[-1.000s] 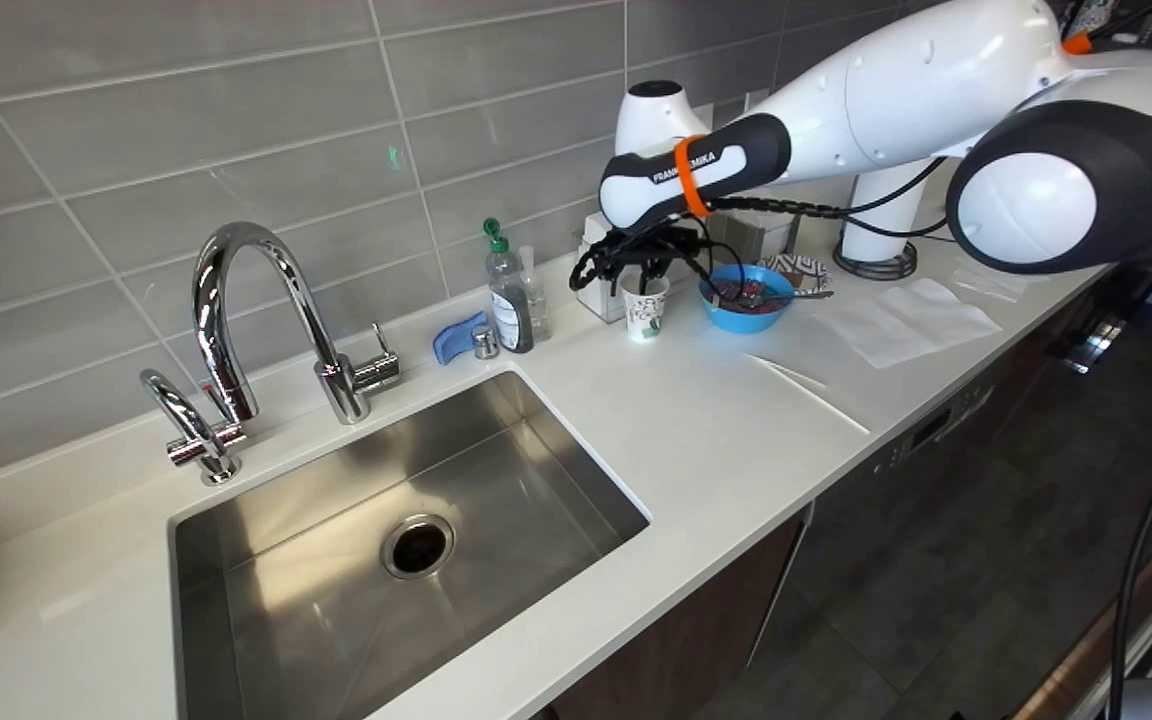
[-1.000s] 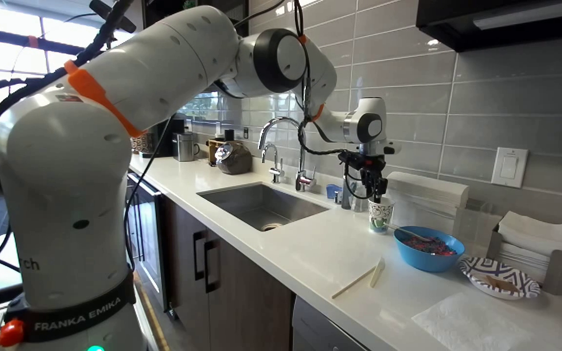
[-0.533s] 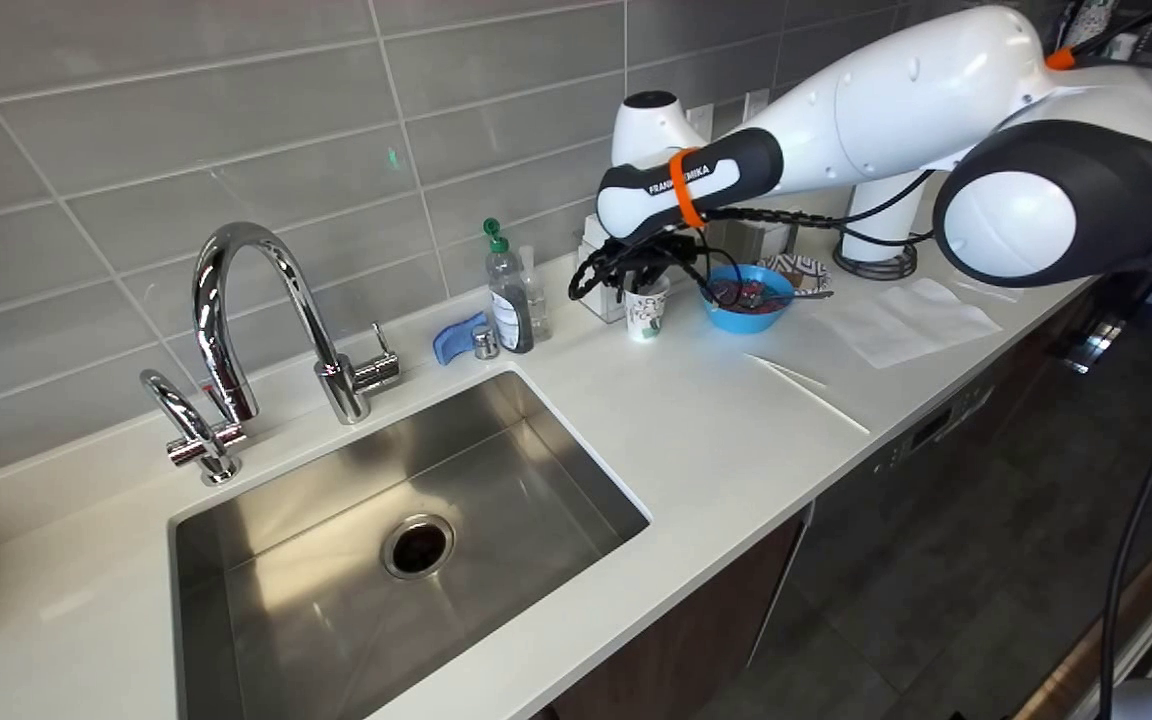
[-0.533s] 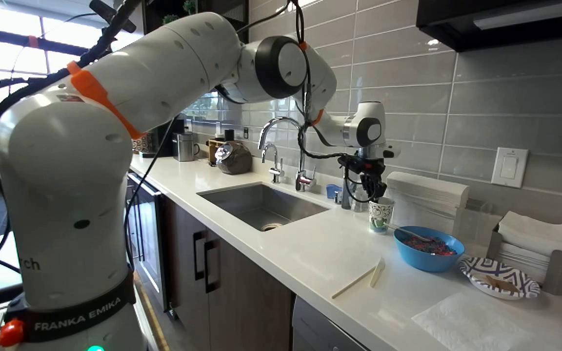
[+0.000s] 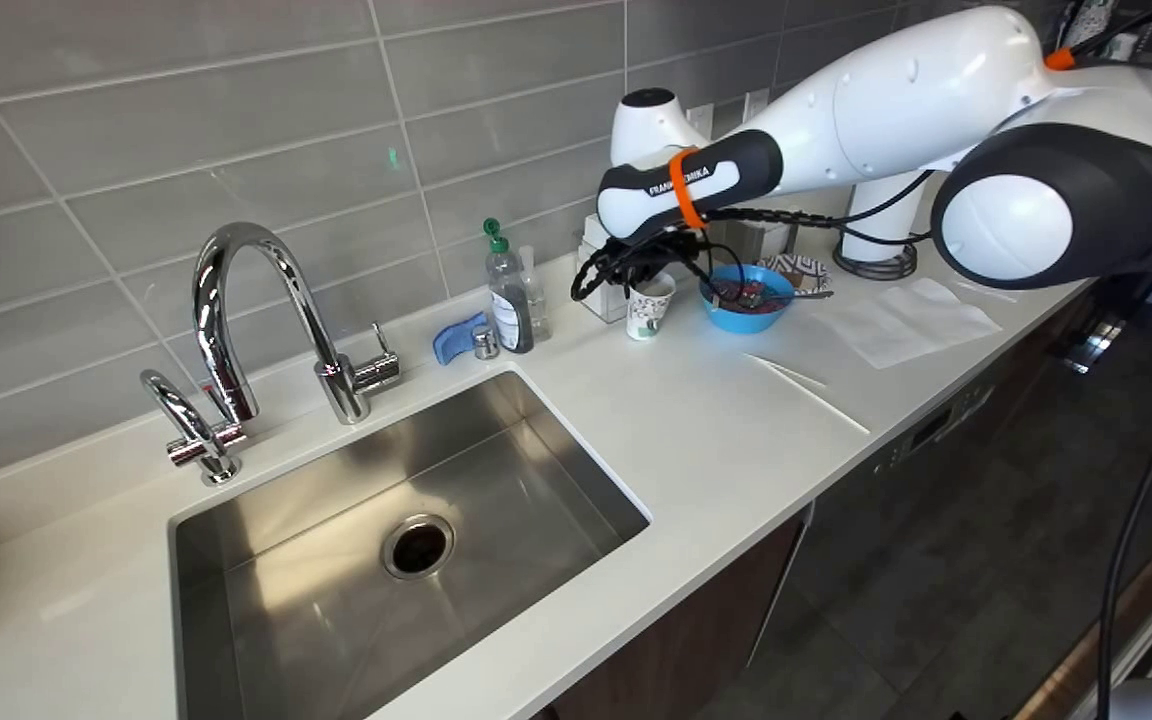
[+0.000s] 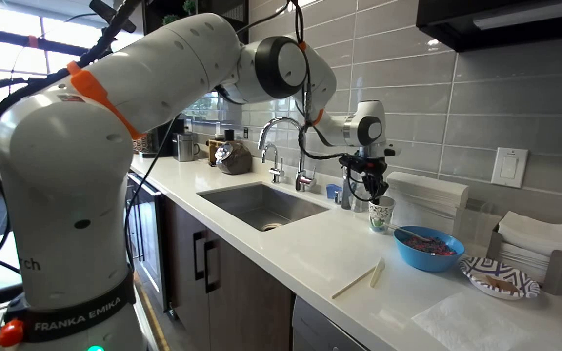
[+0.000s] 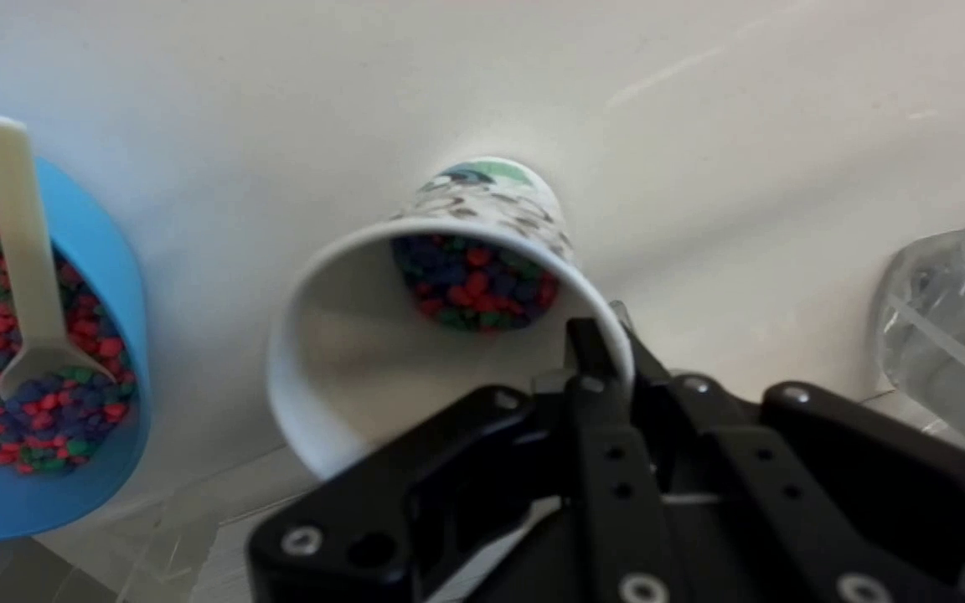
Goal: Pour the cup's contents into the bowl
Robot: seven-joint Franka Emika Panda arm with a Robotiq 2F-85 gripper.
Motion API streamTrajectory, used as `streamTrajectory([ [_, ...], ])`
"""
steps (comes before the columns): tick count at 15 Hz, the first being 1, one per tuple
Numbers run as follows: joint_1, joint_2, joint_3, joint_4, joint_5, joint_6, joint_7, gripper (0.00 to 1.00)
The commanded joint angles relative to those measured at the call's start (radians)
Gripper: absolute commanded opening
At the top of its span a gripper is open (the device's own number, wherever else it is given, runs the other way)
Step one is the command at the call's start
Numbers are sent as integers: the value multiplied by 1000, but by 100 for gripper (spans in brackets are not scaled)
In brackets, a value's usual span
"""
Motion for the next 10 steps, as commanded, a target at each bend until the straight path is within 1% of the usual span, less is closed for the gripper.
streamTrajectory([
  [1, 6, -64, 8, -33, 16, -80, 3, 1],
  [6, -10, -175, 30, -72, 39, -206, -2, 1],
  [8, -27, -220, 47, -107, 69, -205, -14, 1],
  [10, -52, -281, 73, -183, 116, -145, -45, 1],
])
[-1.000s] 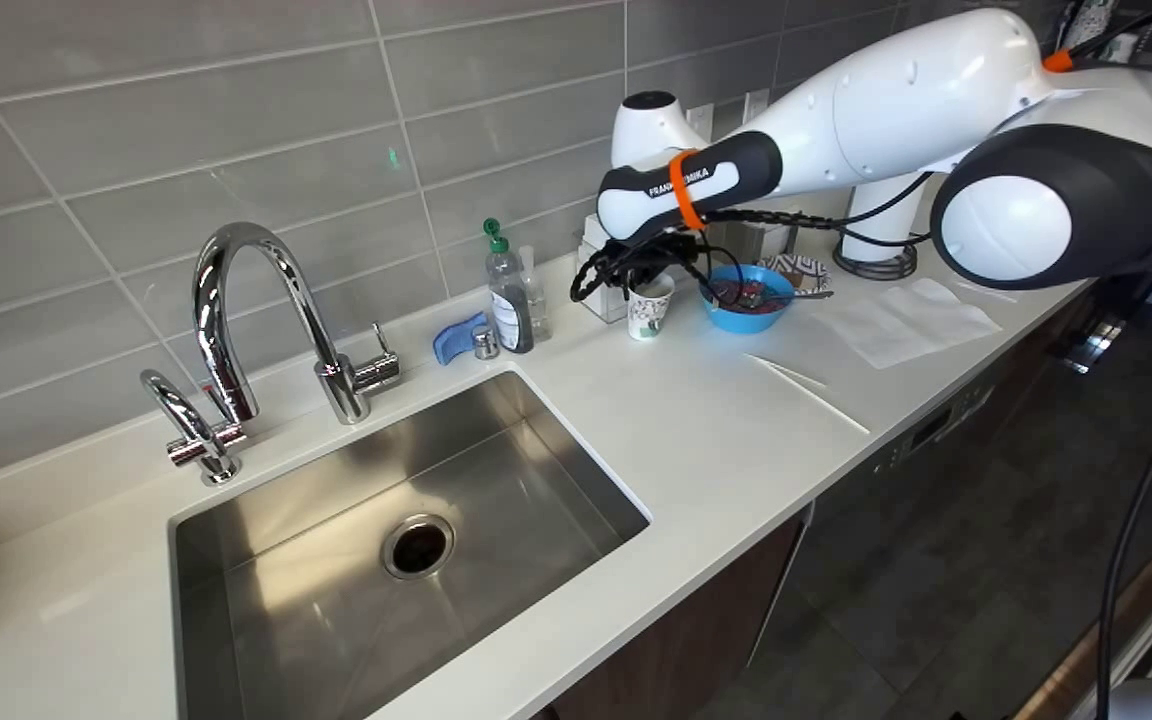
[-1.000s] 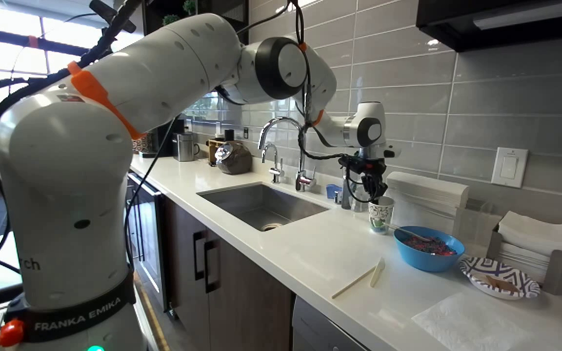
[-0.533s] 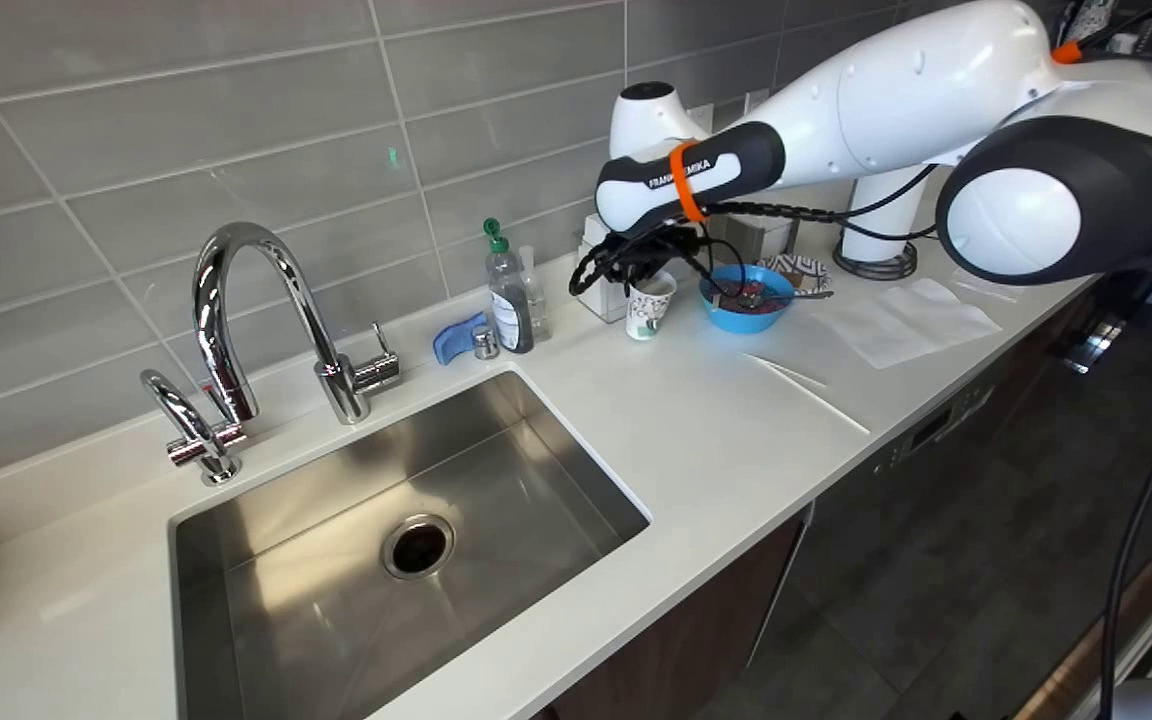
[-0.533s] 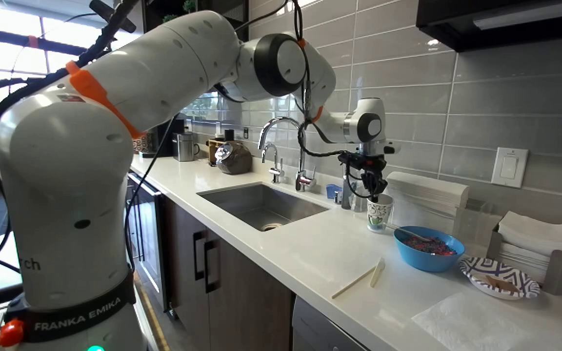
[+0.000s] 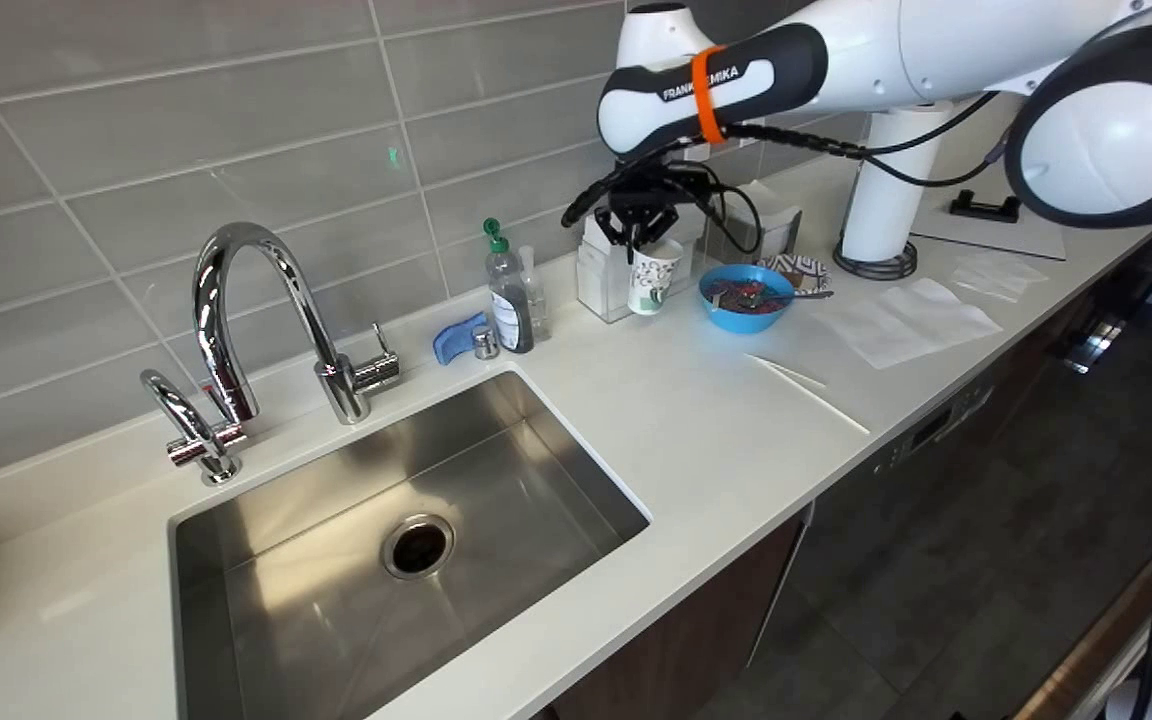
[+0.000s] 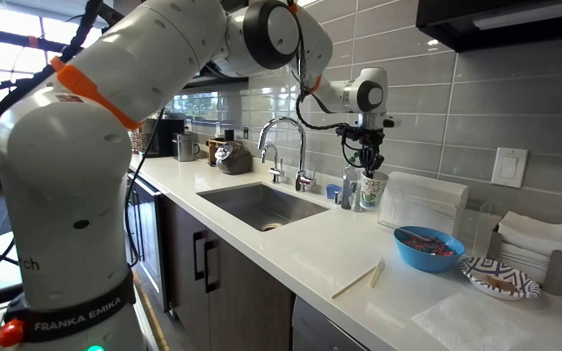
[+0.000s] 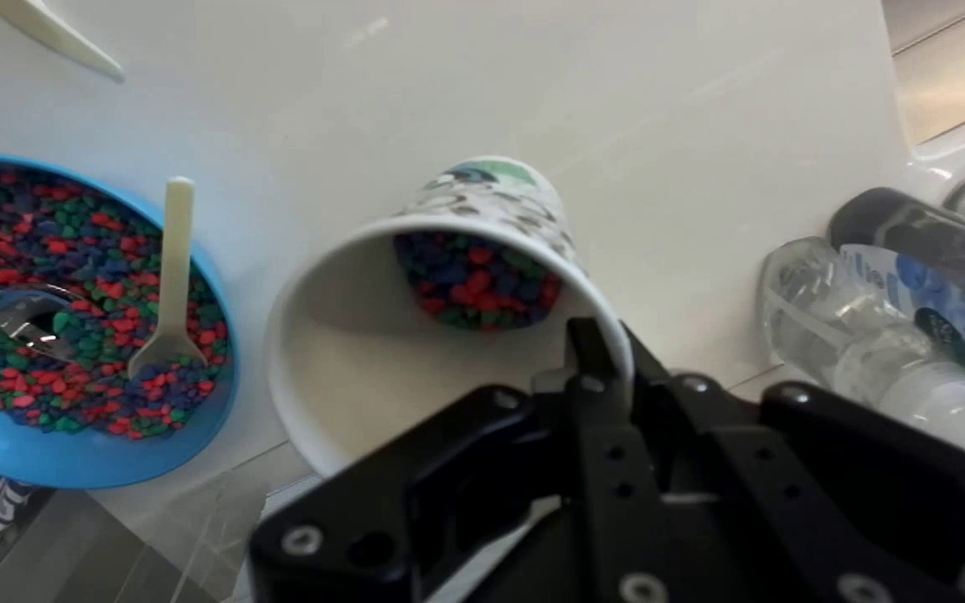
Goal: Pour the cup's contents into the bowl
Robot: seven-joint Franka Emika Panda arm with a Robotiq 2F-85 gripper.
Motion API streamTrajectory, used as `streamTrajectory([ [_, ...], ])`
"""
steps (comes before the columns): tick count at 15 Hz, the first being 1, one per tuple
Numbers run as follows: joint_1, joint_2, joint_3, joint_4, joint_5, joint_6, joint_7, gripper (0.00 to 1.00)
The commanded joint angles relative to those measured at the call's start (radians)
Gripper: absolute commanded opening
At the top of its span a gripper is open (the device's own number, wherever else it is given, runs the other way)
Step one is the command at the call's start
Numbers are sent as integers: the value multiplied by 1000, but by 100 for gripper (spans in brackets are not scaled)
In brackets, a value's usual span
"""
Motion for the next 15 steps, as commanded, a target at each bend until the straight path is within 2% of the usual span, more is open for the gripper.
streamTrajectory([
  [1, -51, -133, 55, -175, 94, 78, -67, 1],
  [6, -122, -278, 102, -397, 230, 219, -200, 1],
  [11, -197, -401, 154, -617, 421, 372, -378, 1],
  [12, -158, -317, 119, -486, 346, 315, -310, 1],
  [13, -164, -330, 119, -508, 354, 322, -323, 5],
  [15, -163, -327, 118, -502, 353, 322, -323, 5],
])
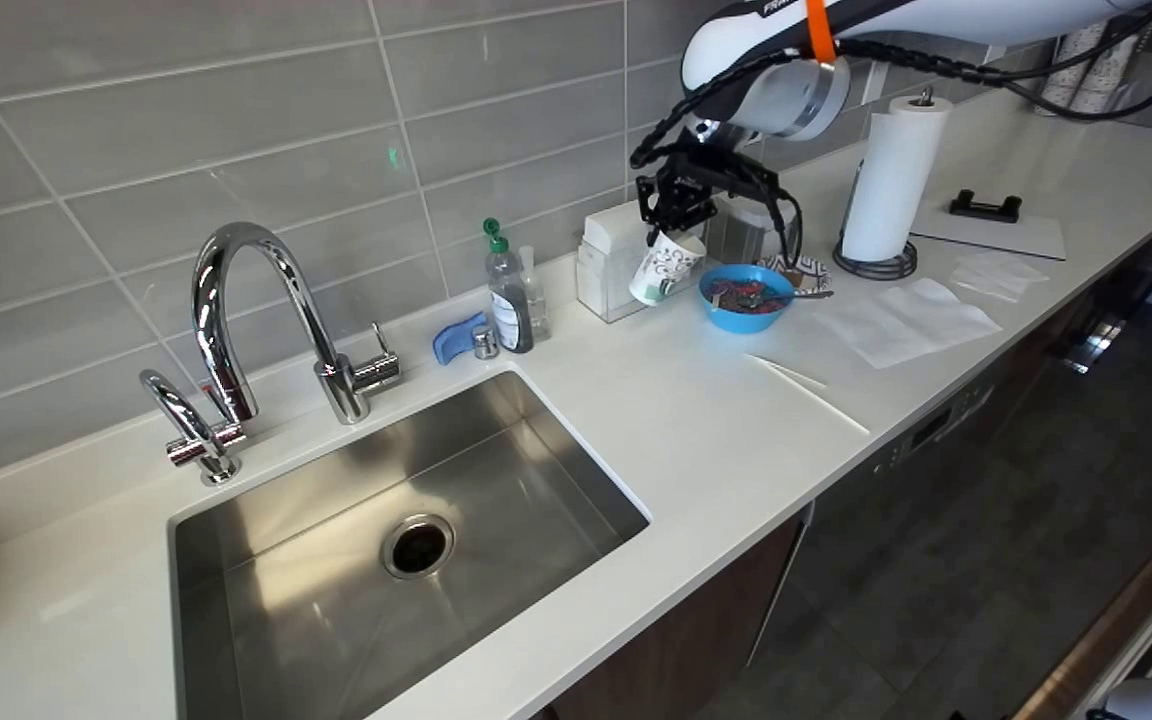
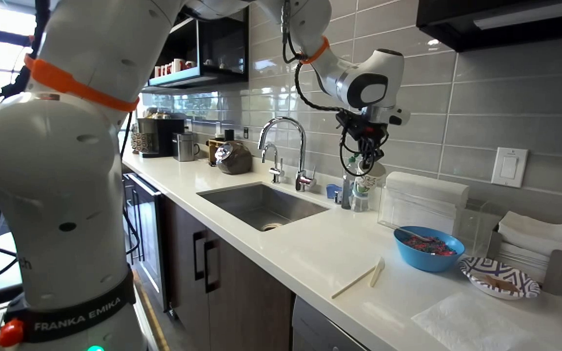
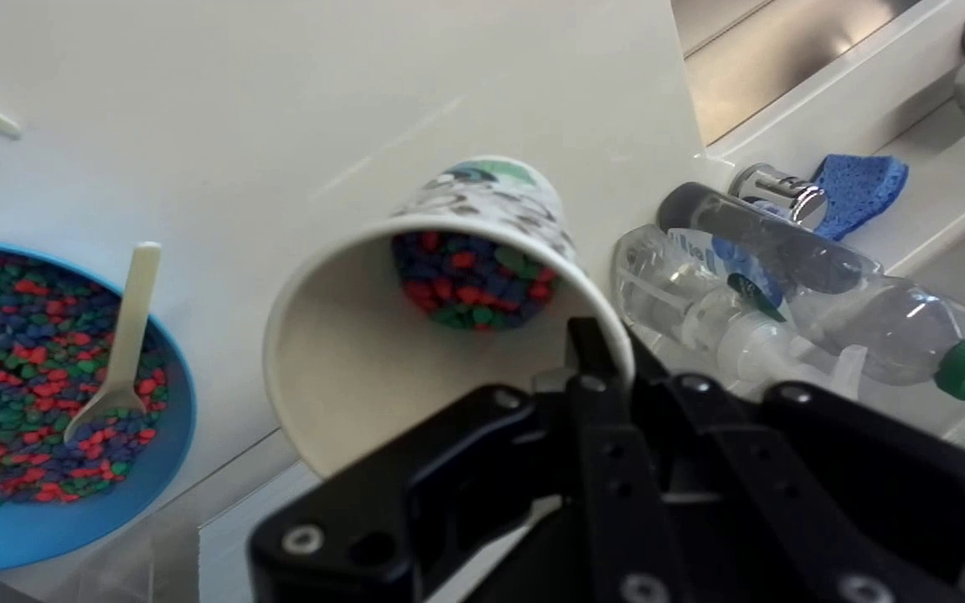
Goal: Pour the cup's contents into the bowl
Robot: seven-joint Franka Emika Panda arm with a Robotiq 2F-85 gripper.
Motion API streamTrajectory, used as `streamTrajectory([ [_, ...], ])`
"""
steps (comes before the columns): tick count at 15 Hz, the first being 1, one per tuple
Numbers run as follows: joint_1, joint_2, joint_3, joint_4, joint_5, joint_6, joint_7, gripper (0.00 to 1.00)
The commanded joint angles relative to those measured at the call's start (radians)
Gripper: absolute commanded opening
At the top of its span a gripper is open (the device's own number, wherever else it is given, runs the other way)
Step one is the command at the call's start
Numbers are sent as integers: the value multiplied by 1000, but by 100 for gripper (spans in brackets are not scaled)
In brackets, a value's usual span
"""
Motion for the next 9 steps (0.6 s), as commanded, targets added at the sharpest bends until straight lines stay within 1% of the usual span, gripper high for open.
streamTrajectory([
  [1, 4, 2, -2, 5, 0, -2, 1, 5],
  [2, 4, 4, -2, 6, 0, -2, 1, 5],
  [3, 5, 5, -2, 6, 0, -2, 1, 1],
  [5, -16, 12, 14, 11, 31, -18, -39, 1],
  [8, -65, 0, 44, -17, 121, -14, -135, 1],
  [9, -90, -5, 58, -28, 170, -18, -182, 1],
])
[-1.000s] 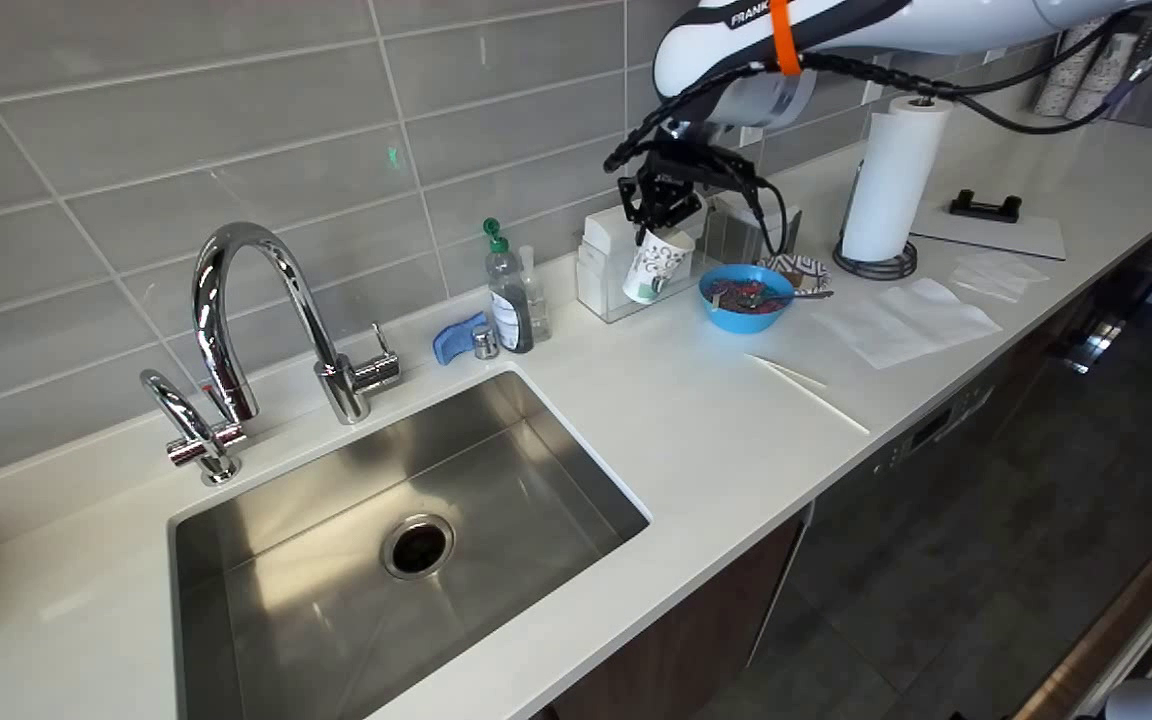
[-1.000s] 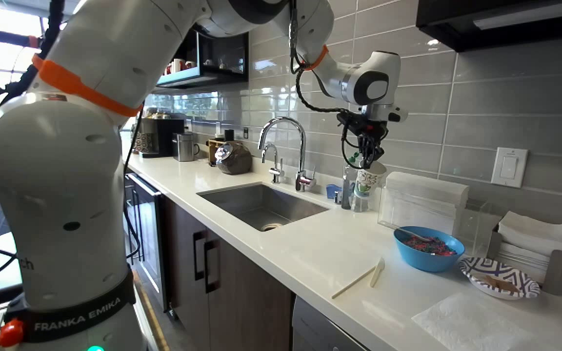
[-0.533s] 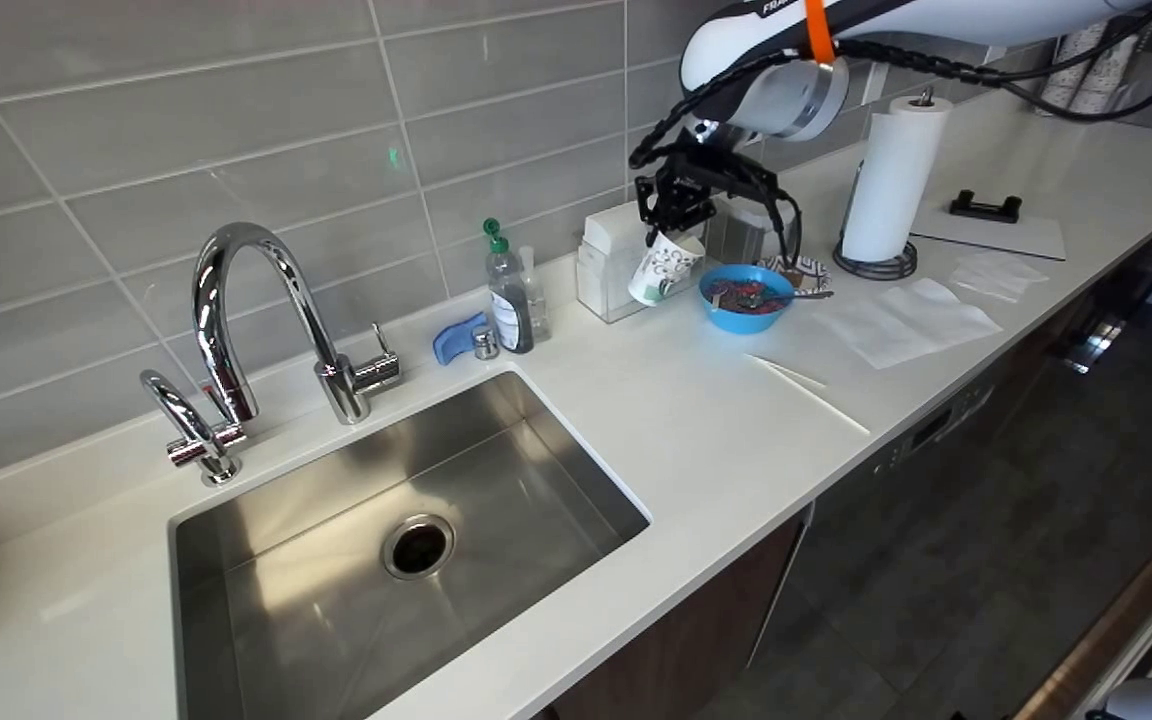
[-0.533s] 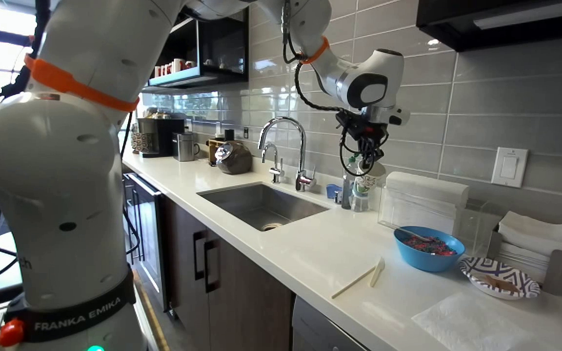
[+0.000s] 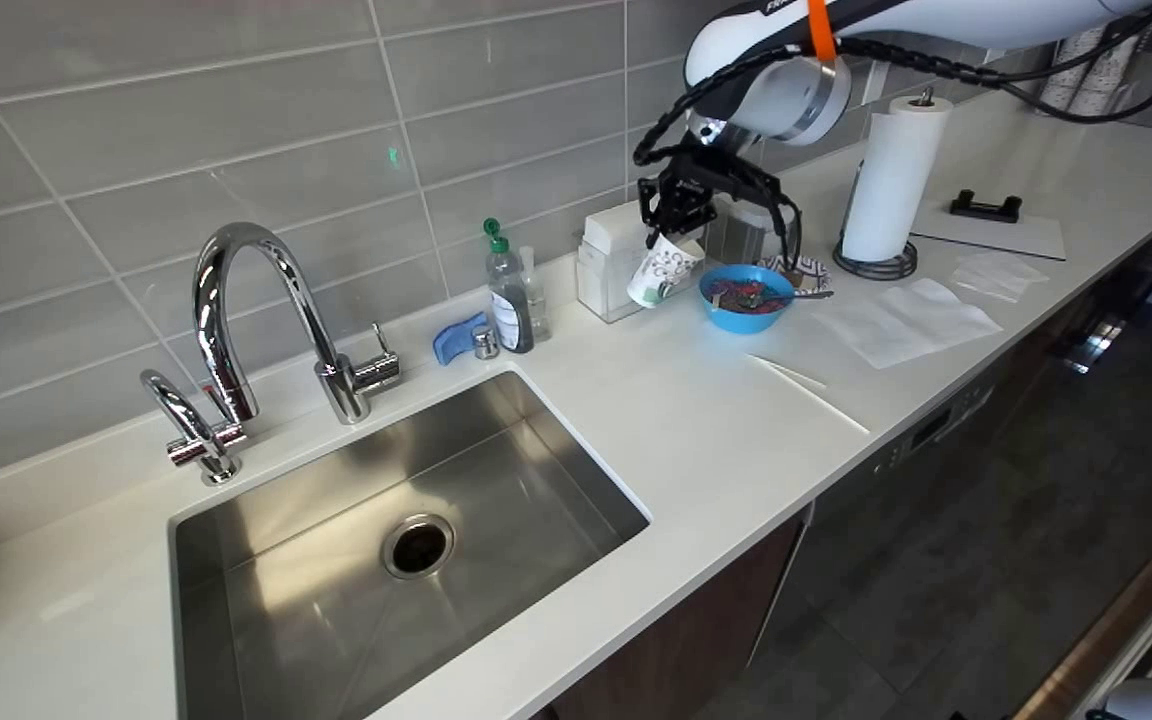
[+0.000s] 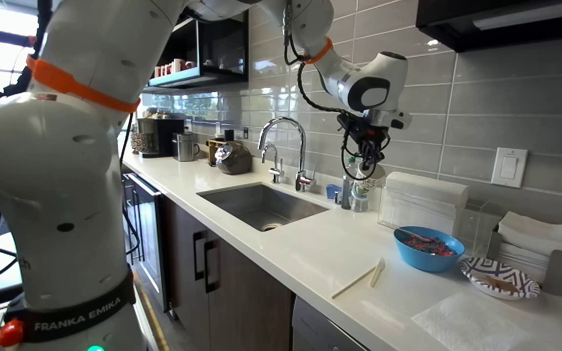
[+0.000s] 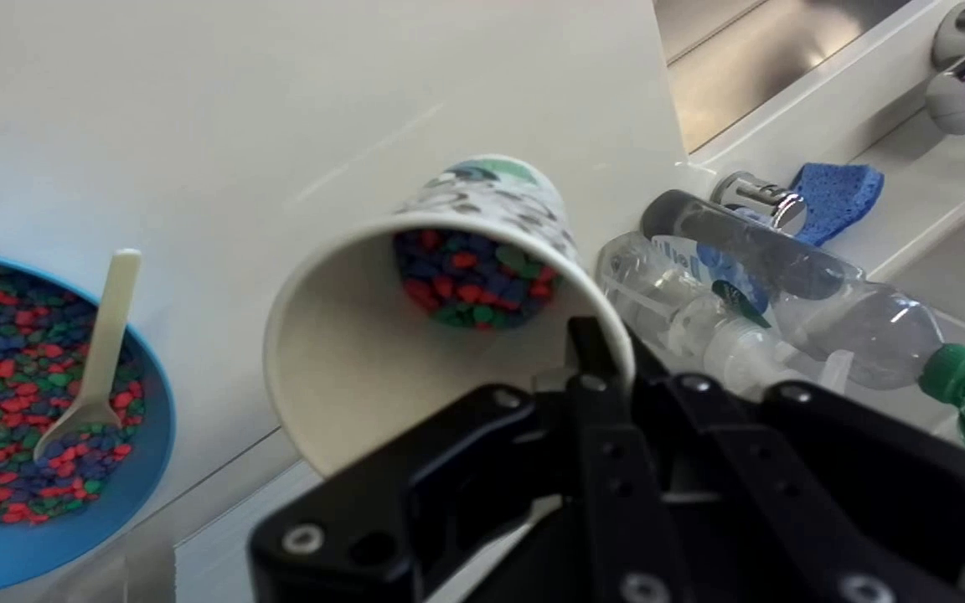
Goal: Pour the cup's contents into the bowl
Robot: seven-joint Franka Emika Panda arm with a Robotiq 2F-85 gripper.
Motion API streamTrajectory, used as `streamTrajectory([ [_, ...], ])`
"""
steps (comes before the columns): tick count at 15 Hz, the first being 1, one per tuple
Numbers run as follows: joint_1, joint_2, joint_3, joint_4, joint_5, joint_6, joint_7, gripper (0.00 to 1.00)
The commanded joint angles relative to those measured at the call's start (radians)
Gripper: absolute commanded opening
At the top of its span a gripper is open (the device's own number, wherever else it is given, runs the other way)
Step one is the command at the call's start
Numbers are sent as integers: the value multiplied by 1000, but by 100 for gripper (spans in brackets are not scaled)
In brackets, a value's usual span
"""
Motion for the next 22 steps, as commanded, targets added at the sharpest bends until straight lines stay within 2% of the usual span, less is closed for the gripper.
streamTrajectory([
  [1, -86, -17, 52, -37, 153, -16, -156, 1],
  [5, -163, -26, 67, -62, 344, -45, -324, 1],
  [10, -215, -20, 31, -58, 540, -178, -486, 1],
  [17, -237, -4, -53, -46, 689, -376, -583, 1],
  [22, -251, 15, -104, -45, 787, -446, -613, 1],
])
